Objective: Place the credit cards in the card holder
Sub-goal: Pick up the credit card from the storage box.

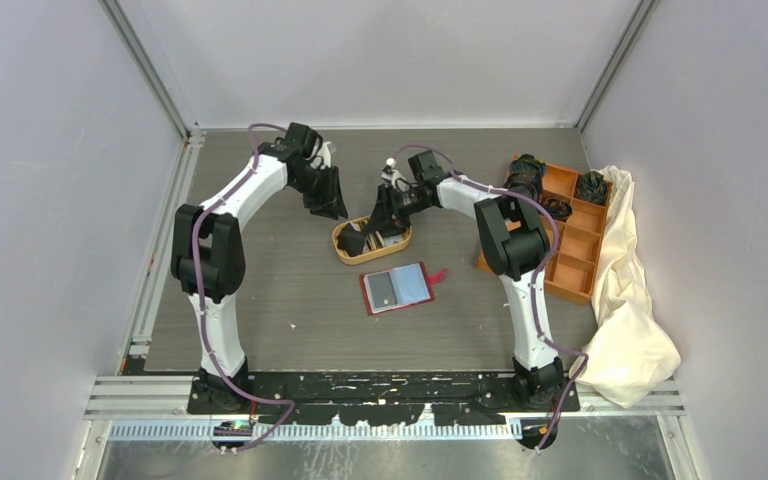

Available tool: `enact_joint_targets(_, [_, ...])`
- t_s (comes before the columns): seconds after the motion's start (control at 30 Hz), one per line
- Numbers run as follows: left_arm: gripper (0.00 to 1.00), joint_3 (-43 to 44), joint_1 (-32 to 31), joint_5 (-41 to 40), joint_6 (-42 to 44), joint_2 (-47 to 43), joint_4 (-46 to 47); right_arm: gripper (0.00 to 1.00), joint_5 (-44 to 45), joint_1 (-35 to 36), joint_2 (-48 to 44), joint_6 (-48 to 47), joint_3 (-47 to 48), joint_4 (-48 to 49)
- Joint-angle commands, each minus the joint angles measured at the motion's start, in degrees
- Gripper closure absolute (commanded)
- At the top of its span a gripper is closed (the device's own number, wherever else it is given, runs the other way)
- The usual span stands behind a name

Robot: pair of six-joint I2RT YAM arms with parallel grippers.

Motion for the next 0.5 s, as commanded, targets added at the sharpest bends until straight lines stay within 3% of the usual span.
enact_joint_targets(0.0, [0.70, 1.31, 0.31, 1.59, 0.26, -2.35, 1.28, 0.55, -2.78, -0.51, -4.58, 0.80, -0.19, 2.03])
enact_joint_targets(0.47, [0.70, 1.36, 0.31, 1.72, 0.35, -2.35, 1.23, 0.63, -1.64, -1.87, -4.86, -0.57, -0.71, 0.46])
